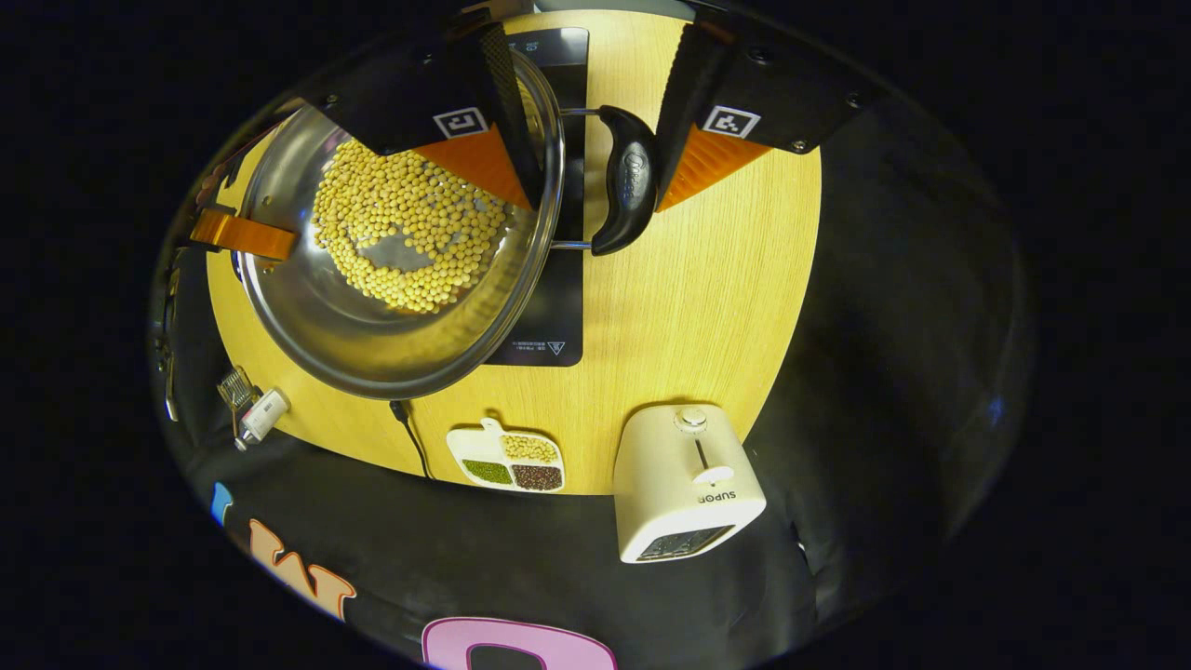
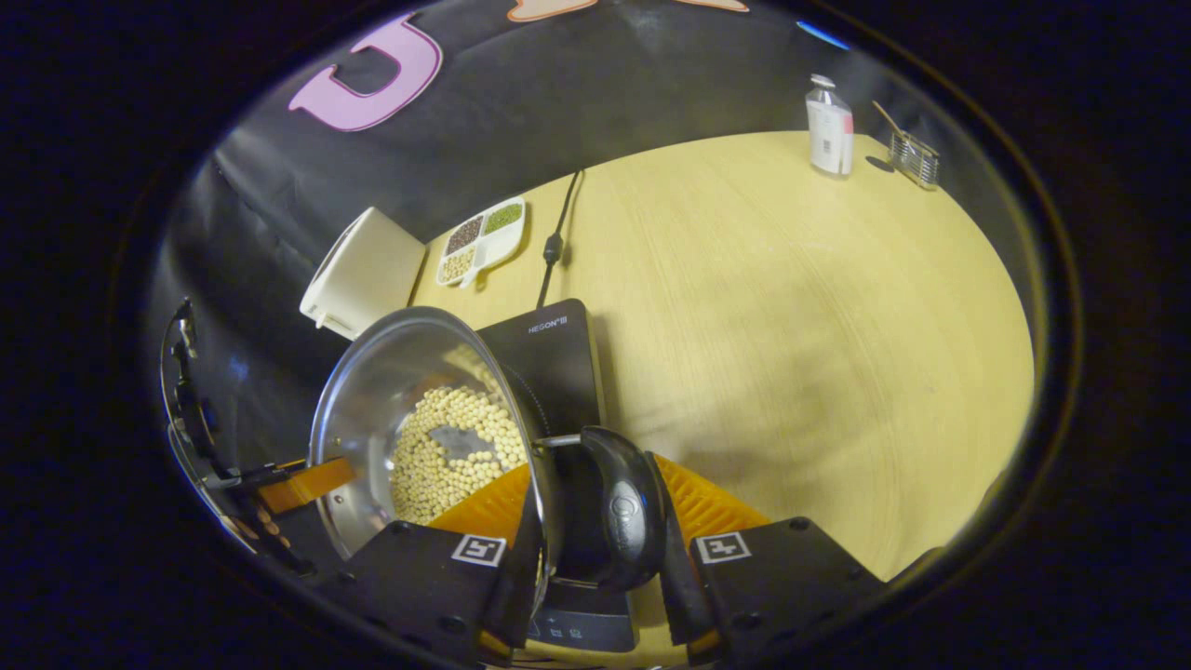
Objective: First push the handle of the pot to place it horizontally, then grasp the pot with both hands and set it on the induction cooktop.
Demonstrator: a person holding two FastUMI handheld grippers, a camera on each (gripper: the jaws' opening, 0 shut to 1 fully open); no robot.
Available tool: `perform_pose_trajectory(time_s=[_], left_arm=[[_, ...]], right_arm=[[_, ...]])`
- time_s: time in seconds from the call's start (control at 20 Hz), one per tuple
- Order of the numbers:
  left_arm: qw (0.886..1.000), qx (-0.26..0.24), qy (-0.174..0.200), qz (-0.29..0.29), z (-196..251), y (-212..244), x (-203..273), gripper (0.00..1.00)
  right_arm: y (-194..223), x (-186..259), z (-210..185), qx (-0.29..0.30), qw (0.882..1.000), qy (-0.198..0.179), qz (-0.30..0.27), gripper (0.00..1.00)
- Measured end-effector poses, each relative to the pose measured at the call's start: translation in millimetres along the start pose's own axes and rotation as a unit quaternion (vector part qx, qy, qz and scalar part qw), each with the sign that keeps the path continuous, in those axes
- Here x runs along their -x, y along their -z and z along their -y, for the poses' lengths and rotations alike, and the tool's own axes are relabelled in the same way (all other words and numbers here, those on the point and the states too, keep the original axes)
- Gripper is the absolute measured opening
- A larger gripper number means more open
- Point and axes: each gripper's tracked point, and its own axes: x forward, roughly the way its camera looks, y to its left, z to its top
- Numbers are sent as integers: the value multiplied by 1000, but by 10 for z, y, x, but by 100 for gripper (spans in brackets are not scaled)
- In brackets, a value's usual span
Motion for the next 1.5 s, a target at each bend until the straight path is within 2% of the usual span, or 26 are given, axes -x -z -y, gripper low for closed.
perform_pose_trajectory(time_s=[0.1, 0.15, 0.25, 0.4, 0.5, 0.6, 0.65, 0.7, 0.75, 0.8, 0.85, 0.9, 1.05, 1.1, 1.15, 1.2, 1.25, 1.5], left_arm=[[1000, 4, 0, 2, 5, -6, 6, 69], [1000, 7, -1, 2, 0, 2, 13, 70], [1000, 7, -1, 4, -10, -6, 22, 70], [1000, 5, -13, 13, -51, -40, 50, 71], [999, 5, -27, 25, -106, -81, 209, 100], [999, 5, -37, 34, -110, -107, 182, 96], [999, 5, -37, 37, -86, -114, 261, 96], [999, 5, -36, 40, -53, -119, 320, 96], [999, 3, -36, 41, -19, -101, 388, 96], [998, 1, -38, 44, 17, -105, 458, 96], [998, -1, -40, 47, 45, -106, 536, 96], [998, -2, -42, 52, 106, -115, 597, 96], [997, 2, -43, 65, 356, -89, 854, 97], [997, 5, -43, 71, 470, -82, 943, 97], [996, 8, -43, 76, 601, -64, 1028, 96], [996, 11, -41, 83, 747, -63, 1133, 97], [995, 15, -40, 87, 888, -38, 1247, 96], [991, 43, -26, 120, 1651, 82, 1753, 96]], right_arm=[[-2, 8, 5, -1, 1000, 0, -2, 60], [12, 6, 0, 0, 1000, 0, -3, 56], [16, 16, 4, 2, 1000, -1, -3, 60], [-6, 85, -11, 4, 1000, -12, 3, 53], [-73, 179, 6, 3, 1000, -16, 18, 77], [-139, 312, 117, 7, 999, -9, 35, 100], [-155, 388, 173, 8, 999, -5, 42, 100], [-188, 482, 246, 7, 999, -2, 47, 94], [-212, 573, 272, 7, 999, -5, 54, 94], [-247, 674, 306, 5, 998, -9, 60, 100], [-271, 764, 355, 5, 997, -10, 71, 100], [-316, 874, 418, 6, 997, -13, 80, 94], [-388, 1220, 568, 6, 994, -29, 103, 100], [-422, 1331, 646, 8, 993, -34, 110, 100], [-438, 1450, 728, 14, 992, -38, 117, 94], [-480, 1585, 825, 21, 991, -40, 125, 100], [-523, 1724, 930, 32, 990, -39, 135, 94], [-771, 2444, 1326, 75, 978, -46, 190, 93]])
